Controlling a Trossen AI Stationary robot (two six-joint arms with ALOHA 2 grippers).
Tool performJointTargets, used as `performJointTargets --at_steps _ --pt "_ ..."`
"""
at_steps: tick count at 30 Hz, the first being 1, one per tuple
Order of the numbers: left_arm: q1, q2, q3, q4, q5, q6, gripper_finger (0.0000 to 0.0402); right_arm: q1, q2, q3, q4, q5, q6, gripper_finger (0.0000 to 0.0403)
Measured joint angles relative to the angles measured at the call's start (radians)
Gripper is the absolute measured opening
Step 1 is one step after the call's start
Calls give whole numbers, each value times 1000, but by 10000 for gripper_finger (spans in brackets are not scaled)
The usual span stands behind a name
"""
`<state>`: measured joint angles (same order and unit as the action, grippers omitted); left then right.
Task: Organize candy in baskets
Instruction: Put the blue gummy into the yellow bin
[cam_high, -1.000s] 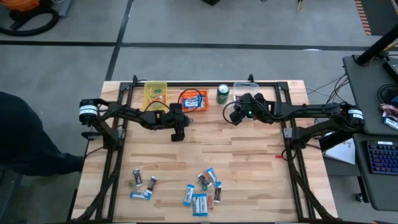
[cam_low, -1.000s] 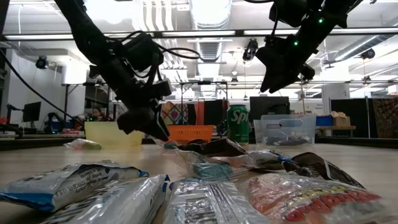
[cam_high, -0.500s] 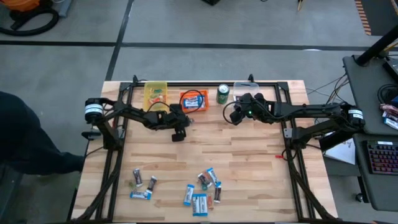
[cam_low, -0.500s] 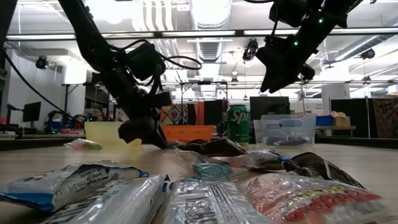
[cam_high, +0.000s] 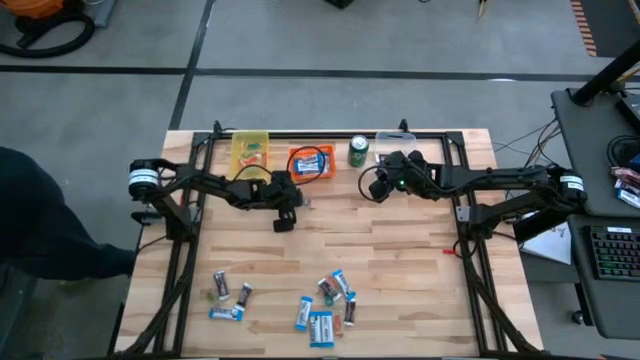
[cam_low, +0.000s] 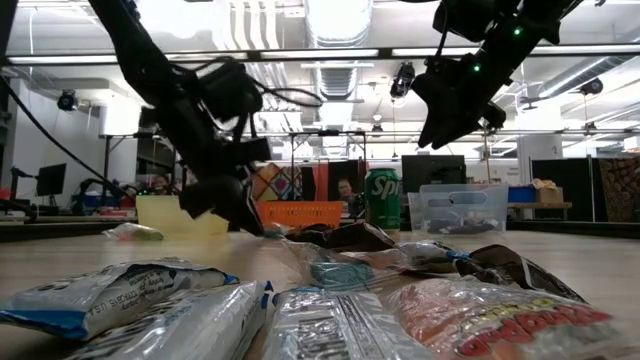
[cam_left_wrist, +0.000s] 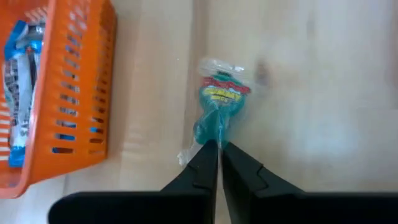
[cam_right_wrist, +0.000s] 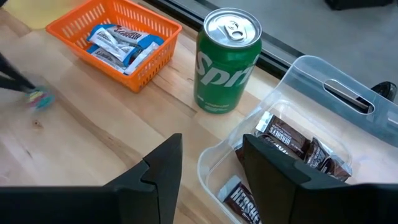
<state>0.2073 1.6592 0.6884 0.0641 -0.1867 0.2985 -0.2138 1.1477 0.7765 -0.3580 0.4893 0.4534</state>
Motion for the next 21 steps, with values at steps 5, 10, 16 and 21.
performJointTargets --at_steps 5,10,16,21 --pt "-37 -90 0 -84 -1 -27 0 0 0 0 0 0 0 157" --pt "-64 -195 0 -162 -1 -29 0 0 0 0 3 0 0 155" --pt "-50 -343 1 -259 -36 -30 0 0 0 0 4 0 0 153" --pt "14 -457 1 -357 -138 -31 0 0 0 0 5 0 0 155"
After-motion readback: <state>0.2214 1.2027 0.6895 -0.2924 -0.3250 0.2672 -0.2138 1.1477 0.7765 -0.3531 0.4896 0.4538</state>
